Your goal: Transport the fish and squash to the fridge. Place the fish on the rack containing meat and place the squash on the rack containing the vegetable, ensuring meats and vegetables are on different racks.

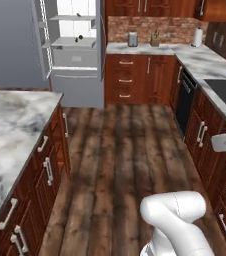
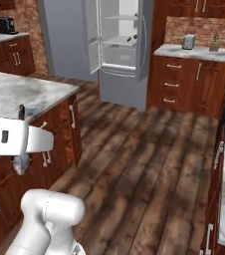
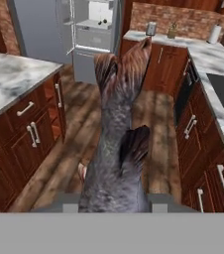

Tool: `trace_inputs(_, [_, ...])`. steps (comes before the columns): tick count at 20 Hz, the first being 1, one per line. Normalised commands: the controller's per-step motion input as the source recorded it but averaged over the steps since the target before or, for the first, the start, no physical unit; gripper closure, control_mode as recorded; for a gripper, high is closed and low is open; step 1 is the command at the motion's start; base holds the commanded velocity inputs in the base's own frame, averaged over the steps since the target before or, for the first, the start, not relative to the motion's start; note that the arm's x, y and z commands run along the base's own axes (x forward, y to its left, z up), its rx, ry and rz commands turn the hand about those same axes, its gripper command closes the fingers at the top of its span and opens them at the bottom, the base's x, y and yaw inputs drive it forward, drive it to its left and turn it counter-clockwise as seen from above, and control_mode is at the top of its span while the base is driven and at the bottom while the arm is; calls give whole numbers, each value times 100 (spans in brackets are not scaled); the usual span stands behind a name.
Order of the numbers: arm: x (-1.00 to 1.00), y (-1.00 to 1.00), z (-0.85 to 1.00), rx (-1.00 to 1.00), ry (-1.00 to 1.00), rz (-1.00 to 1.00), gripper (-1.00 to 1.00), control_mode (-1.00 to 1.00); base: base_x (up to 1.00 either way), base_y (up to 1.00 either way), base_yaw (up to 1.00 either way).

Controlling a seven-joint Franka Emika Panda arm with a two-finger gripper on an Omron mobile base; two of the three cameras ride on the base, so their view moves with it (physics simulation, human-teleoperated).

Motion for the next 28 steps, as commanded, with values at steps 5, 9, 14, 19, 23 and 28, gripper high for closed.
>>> trace_inputs(5, [0, 0, 0, 0, 0, 0, 100, 100, 100, 5, -6])
trace_inputs(9, [0, 0, 0, 0, 0, 0, 100, 100, 100, -1, -1])
trace_inputs(14, [0, 0, 0, 0, 0, 0, 100, 100, 100, 0, -2])
trace_inputs(19, [0, 0, 0, 0, 0, 0, 100, 100, 100, 0, -3])
trace_inputs(23, [0, 0, 0, 0, 0, 0, 100, 100, 100, 26, -12])
trace_inputs(28, [0, 0, 0, 0, 0, 0, 100, 100, 100, 51, -21])
